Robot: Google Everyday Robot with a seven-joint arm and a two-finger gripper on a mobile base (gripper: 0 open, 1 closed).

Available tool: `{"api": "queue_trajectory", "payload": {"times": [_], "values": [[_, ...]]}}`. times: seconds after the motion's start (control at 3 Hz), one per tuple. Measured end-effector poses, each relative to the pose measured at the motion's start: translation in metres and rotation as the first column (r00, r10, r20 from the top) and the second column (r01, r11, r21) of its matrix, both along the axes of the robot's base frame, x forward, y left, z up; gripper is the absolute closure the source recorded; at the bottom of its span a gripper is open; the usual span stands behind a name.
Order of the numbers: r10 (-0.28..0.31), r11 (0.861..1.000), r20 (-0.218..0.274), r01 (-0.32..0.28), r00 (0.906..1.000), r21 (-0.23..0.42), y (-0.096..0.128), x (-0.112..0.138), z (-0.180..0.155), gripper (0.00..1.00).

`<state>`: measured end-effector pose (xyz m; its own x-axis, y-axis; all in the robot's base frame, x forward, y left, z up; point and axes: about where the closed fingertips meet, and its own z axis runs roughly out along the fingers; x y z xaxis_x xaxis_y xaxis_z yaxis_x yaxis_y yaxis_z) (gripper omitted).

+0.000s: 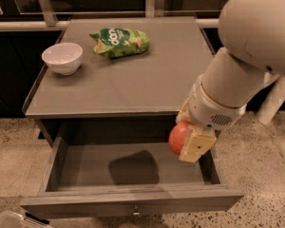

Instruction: Place apple into top drawer

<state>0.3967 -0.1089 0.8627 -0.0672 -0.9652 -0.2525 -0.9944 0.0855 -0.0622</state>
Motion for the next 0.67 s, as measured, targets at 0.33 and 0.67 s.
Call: {"api": "queue_trajectory", "payload": {"times": [0.33, 0.67], "values": [[0.001, 1.0, -0.001, -0.001, 1.0, 0.0, 0.0, 0.001, -0.001, 1.0], [-0.047, 0.998, 0.002, 0.047, 0.9989, -0.032, 0.007, -0.011, -0.022, 1.0]]}}
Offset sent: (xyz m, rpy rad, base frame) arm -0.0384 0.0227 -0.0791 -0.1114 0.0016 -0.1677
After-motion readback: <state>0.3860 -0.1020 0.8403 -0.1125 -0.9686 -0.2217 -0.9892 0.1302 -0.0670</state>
